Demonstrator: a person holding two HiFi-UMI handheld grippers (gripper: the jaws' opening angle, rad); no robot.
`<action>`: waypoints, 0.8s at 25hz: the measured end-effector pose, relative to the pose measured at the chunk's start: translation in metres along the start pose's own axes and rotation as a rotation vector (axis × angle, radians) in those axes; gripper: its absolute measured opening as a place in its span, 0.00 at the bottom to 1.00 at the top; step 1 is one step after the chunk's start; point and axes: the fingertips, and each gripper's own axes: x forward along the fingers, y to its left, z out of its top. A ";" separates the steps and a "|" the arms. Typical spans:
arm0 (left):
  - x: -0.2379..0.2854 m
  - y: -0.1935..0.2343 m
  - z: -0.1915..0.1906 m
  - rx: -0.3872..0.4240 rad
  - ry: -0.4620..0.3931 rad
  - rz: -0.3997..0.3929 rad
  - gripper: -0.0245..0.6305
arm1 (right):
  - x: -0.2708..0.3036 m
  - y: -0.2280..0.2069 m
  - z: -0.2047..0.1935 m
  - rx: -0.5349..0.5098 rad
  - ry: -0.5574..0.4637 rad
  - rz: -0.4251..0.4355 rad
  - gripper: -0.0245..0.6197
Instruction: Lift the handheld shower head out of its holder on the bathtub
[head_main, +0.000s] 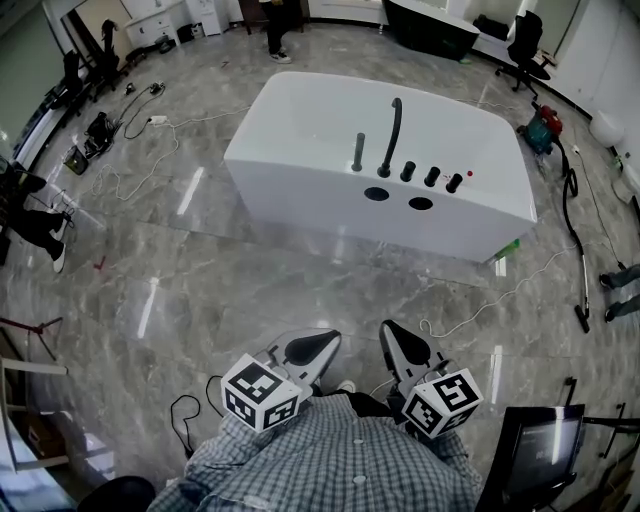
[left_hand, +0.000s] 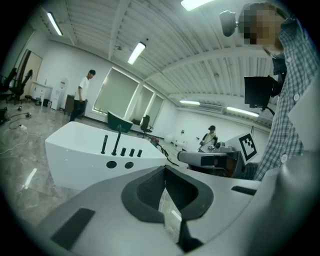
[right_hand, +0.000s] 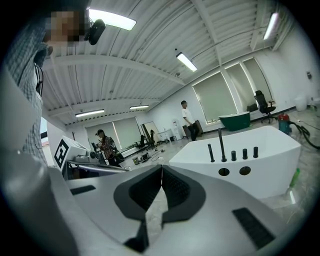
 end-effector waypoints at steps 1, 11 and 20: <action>0.001 -0.001 0.000 -0.001 -0.001 0.005 0.05 | -0.002 -0.002 0.000 0.004 0.000 0.001 0.06; 0.015 -0.036 -0.016 -0.021 -0.003 0.005 0.05 | -0.043 -0.022 -0.010 0.024 -0.004 0.008 0.06; 0.016 -0.042 -0.026 -0.023 -0.013 0.026 0.05 | -0.053 -0.030 -0.018 0.034 -0.011 0.005 0.06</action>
